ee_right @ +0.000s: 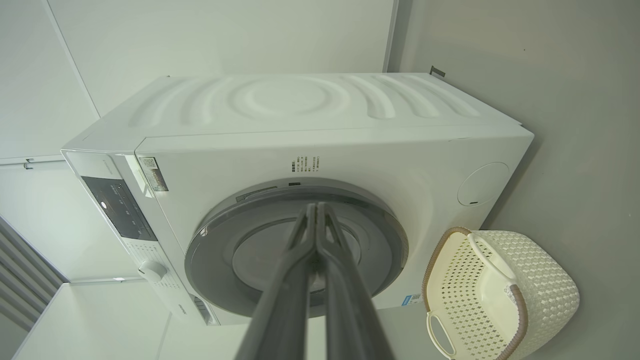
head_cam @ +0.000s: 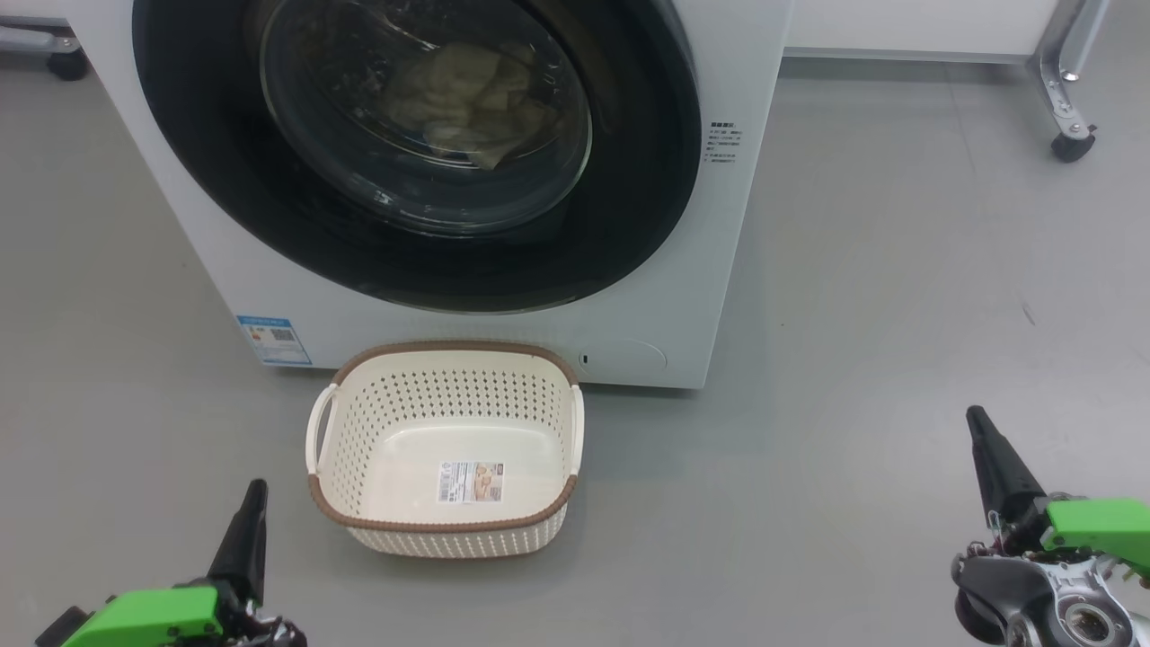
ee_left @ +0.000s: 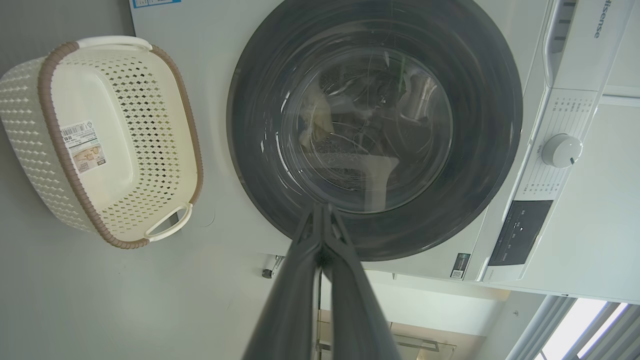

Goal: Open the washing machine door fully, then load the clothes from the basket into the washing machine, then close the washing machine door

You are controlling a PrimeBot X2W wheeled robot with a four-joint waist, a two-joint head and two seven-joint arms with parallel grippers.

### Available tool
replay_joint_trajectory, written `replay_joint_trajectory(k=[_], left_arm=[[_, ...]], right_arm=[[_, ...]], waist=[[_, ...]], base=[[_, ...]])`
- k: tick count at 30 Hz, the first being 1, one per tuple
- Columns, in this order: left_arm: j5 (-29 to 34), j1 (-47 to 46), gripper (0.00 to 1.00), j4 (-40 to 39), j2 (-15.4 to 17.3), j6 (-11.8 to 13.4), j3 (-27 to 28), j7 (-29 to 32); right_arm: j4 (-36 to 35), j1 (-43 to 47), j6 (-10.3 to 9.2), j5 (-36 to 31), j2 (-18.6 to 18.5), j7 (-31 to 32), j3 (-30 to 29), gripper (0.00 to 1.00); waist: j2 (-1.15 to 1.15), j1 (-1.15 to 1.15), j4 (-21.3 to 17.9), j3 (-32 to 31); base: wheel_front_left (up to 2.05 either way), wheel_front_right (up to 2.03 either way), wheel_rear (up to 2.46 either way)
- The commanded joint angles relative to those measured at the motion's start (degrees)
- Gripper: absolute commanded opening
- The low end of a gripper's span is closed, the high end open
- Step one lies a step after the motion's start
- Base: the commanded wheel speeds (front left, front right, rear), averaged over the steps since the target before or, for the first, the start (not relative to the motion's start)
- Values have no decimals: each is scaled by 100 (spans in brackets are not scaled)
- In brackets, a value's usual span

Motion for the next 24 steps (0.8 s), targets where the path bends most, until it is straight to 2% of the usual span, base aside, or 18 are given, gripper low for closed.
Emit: replay_joint_trajectory(k=[1, 24], left_arm=[[-29, -291, 0, -207, 114, -43, 207, 41], [-29, -290, 0, -208, 114, -43, 207, 41]], right_arm=[[-182, -315, -16, 13, -31, 39, 88, 0], [-181, -316, -16, 4, -23, 48, 76, 0]], waist=[[0, 0, 0, 0], [0, 0, 0, 0]], base=[[0, 0, 0], [0, 0, 0]])
